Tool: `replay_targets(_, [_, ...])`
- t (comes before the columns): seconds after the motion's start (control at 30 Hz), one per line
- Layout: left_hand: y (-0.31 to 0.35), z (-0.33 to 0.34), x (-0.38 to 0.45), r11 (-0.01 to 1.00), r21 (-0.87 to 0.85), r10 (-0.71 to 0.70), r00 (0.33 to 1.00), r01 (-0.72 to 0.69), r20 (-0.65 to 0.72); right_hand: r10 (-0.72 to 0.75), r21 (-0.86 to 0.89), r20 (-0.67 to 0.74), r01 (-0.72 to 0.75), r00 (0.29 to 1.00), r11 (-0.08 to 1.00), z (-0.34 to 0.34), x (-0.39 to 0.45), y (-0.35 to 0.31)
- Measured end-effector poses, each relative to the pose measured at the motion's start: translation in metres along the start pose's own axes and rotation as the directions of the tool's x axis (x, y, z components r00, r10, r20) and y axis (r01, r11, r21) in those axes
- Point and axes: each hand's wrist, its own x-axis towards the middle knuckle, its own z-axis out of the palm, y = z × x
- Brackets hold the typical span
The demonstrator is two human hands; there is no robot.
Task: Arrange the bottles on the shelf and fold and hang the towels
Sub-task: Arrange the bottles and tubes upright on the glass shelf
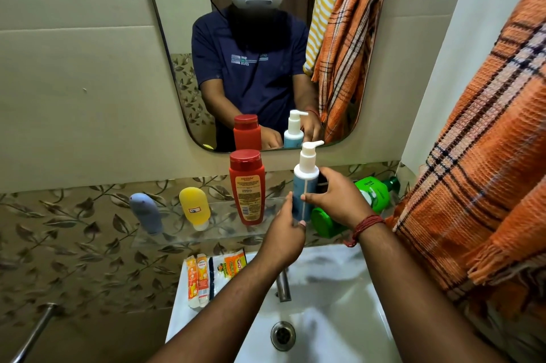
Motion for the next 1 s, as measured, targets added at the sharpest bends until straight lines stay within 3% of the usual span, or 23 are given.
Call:
replay_targets(0.5, [0.004, 0.000, -0.001, 0.999, 0.033, -0.008, 1.000, 0.009, -0.012, -0.012, 0.032, -0.062, 0.014, 0.998, 0.999, 0.007, -0.005, 0.007])
replay_targets(1.0, [0.006, -0.001, -0.001, 0.999, 0.032, -0.003, 1.000, 0.003, -0.008, -0.027, -0.045, -0.122, 0.021, 0.992, 0.999, 0.014, -0.004, 0.010])
